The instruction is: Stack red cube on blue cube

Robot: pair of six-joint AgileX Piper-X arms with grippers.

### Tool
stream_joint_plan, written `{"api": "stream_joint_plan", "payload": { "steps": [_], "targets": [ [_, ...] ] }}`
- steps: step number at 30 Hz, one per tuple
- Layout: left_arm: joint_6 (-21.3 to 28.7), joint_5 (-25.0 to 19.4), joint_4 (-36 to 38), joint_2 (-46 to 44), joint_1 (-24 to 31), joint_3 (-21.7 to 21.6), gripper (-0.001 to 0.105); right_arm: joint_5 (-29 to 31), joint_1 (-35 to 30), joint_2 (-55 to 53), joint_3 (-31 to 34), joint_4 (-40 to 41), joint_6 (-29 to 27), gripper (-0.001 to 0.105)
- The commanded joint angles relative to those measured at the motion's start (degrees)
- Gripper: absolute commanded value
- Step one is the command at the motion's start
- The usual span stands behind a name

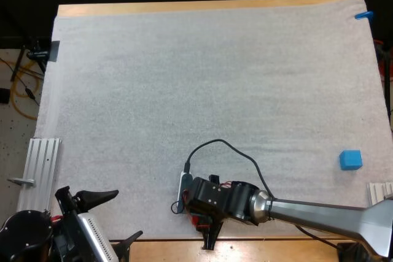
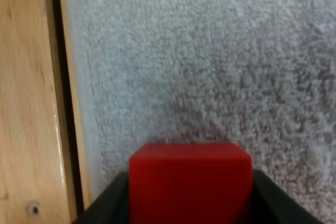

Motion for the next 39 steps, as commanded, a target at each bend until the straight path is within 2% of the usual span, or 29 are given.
{"api": "stream_joint_plan", "payload": {
  "steps": [1,3,9,12,14,17,20,27,32,39],
  "targets": [
    [0.04,0.05,-0.24,0.14,-0.21,-0.24,0.074,-0.8,0.15,-1.68,-1.03,0.47,0.87,0.017],
    [0.04,0.05,-0.24,0.14,-0.21,-0.24,0.074,-0.53,0.15,-3.25,-2.04,1.61,1.59,0.017],
    [0.04,0.05,-0.24,0.14,-0.21,-0.24,0.074,5.4,-1.01,-10.23,-5.27,7.4,5.03,0.017],
    [0.21,0.05,-0.24,0.14,-0.21,-0.24,0.074,5.4,-4.54,-13.66,-5.71,11.09,8.66,0.017],
    [0.48,0.42,-0.24,0.14,-0.21,-0.24,0.074,7.4,-8.29,-15.86,-5.69,14.26,10.78,0.018],
    [0.89,0.4,-0.34,0.14,-0.21,-0.24,0.074,12.07,-13.36,-18.39,-5.69,17.38,10.83,0.018],
    [1.23,0.4,-0.89,0.14,-0.21,-0.24,0.074,14.29,-19.26,-20.88,-5.69,19.94,10.68,0.018],
    [1.48,0.4,-1.05,0.14,-0.21,-0.24,0.074,15.93,-33.1,-24.99,-5.69,23.75,12.3,0.018],
    [1.48,0.4,-1.05,0.14,-0.21,-0.24,0.074,15.93,-43.73,-27.38,-5.69,27.29,16.51,0.018],
    [1.48,0.4,-1.05,0.14,-0.21,-0.24,0.074,18.41,-52.9,-29.56,-5.69,28.35,17.3,0.018]
  ]
}}
